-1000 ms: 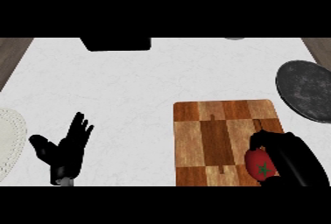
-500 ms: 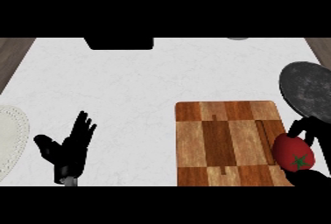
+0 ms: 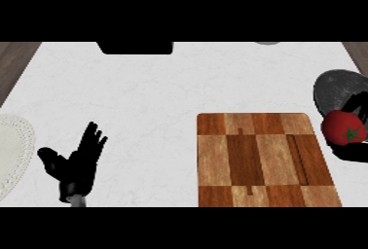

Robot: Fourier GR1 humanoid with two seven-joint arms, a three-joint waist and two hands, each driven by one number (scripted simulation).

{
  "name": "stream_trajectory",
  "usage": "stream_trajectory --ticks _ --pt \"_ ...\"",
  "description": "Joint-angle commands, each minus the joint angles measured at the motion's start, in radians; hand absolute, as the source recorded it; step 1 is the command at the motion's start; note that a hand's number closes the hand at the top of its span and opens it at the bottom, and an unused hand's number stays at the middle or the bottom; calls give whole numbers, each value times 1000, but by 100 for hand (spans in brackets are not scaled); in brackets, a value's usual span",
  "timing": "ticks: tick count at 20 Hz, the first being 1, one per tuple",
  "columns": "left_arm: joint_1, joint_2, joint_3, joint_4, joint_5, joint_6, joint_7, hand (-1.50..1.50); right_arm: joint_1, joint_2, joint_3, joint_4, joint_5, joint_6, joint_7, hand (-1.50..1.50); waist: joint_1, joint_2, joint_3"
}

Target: Pick the tomato from the cutting board and place it in the pan

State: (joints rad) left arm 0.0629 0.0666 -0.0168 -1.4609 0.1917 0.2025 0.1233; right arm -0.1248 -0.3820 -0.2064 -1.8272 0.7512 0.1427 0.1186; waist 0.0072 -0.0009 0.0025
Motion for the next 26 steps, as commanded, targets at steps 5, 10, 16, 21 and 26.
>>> stream_trajectory --ticks 5,10,16,21,26 --pt "-10 21 19 8 15 -31 10 0 -258 -93 -121 549 45 -201 -214 150 18 9 -1" --pt "-87 -14 -10 49 -10 1 47 0 -435 -156 -159 911 84 -320 -328 150 31 15 0" --pt "-34 2 -9 6 1 -30 27 0 -536 -199 -218 1268 56 -426 -533 150 52 23 2" --pt "-58 -11 -27 28 -18 -23 20 0 -572 -279 -167 1407 177 -409 -417 -150 87 42 3" --pt "-56 -20 -38 19 -20 -23 26 0 -624 -275 -200 1513 145 -417 -508 -150 91 41 6"
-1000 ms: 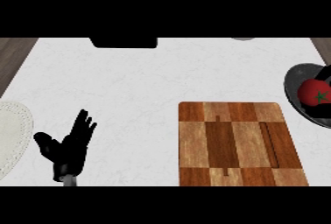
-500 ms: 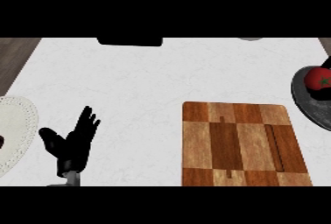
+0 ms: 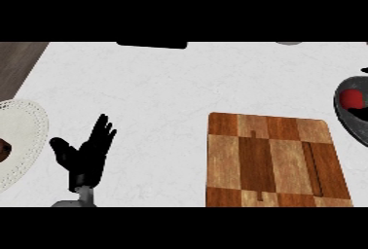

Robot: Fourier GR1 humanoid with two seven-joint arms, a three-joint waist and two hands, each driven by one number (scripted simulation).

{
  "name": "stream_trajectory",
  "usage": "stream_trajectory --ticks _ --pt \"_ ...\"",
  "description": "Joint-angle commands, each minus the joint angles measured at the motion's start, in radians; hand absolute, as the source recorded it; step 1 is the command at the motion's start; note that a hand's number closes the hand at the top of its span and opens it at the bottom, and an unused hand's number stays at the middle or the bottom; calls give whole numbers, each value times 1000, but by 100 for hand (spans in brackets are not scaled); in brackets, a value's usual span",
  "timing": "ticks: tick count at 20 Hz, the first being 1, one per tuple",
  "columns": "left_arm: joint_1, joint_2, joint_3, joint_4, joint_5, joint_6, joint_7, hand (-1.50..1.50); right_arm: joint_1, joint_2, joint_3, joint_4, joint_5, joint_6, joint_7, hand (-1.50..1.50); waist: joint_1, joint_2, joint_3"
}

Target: Pick the tomato from the cutting board and place it in the pan

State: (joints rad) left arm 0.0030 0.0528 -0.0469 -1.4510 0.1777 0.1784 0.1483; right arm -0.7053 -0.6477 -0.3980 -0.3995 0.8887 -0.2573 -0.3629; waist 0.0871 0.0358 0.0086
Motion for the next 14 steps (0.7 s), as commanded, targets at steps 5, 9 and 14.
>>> stream_trajectory --ticks 5,9,14 --pt "22 18 15 4 22 -37 -14 0 -76 12 -111 122 -116 31 -159 -150 11 3 2" --pt "3 -27 2 22 1 17 -10 0 -128 15 -238 146 -271 189 -249 -150 -15 -2 2" --pt "31 -14 14 34 -1 7 -44 0 -123 -87 -347 220 -385 406 -262 -150 -32 -3 0"
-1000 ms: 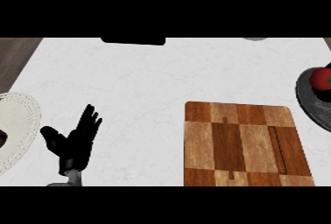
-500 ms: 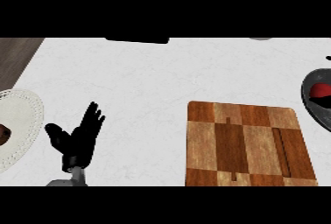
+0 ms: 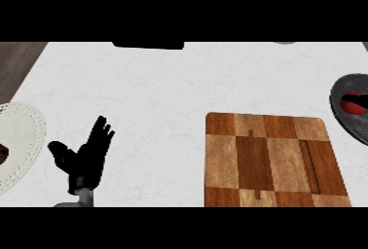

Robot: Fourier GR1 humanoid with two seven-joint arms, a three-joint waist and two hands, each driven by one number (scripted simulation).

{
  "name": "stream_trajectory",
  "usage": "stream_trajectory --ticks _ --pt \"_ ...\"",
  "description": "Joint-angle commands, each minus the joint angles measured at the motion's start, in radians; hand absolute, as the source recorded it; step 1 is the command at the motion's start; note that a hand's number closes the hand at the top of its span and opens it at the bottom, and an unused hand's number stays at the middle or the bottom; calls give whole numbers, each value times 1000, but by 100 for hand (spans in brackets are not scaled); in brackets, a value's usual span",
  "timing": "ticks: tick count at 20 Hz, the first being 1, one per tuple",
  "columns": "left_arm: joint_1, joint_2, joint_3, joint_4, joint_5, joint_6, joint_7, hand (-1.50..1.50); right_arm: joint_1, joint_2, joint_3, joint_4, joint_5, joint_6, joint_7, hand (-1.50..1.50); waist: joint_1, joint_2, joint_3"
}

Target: Pick the tomato from the cutting board and place it in the pan

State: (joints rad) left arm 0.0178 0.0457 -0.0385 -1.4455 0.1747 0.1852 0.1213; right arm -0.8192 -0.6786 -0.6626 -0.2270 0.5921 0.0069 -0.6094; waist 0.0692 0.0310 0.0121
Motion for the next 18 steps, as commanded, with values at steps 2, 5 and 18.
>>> stream_trajectory --ticks 2,5,18 --pt "-1 -8 1 14 0 15 27 0 7 -94 -111 69 -123 256 -41 -150 -27 -2 -2" --pt "37 -34 -24 1 -14 20 -14 0 36 -154 -124 97 -142 396 -45 -150 -24 -6 -4" --pt "61 4 9 -8 11 -8 13 0 207 -262 -125 53 -190 734 -169 -150 -42 -17 -5"
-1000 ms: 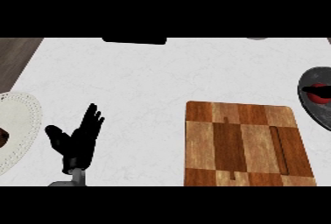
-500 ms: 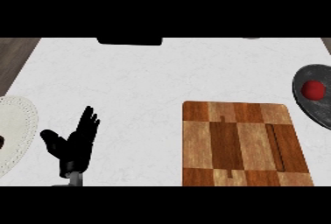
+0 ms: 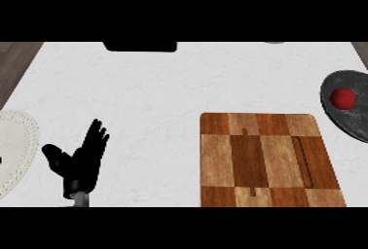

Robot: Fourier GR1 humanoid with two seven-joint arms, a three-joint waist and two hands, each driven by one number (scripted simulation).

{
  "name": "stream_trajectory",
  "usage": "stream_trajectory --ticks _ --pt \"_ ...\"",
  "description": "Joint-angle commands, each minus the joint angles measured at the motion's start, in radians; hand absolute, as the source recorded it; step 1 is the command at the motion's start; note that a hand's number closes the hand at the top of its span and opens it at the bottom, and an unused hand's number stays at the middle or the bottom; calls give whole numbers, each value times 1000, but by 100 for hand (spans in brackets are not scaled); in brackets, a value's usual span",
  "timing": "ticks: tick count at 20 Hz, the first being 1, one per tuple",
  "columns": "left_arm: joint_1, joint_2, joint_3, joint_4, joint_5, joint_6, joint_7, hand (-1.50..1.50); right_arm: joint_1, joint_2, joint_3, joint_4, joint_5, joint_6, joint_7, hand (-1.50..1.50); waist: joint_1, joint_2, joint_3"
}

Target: Pick the tomato from the cutting board and place it in the pan

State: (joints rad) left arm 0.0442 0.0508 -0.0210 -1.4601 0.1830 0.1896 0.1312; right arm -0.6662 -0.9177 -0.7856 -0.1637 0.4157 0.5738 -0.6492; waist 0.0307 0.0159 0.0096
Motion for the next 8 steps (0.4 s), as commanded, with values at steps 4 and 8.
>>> stream_trajectory --ticks 4,8 --pt "17 -26 -16 33 -23 17 -28 0 116 16 -7 -12 -35 138 -152 -150 -8 0 -2" --pt "17 11 16 42 14 -28 -13 0 130 -31 1 -26 -49 175 -120 -150 -8 -2 -3"
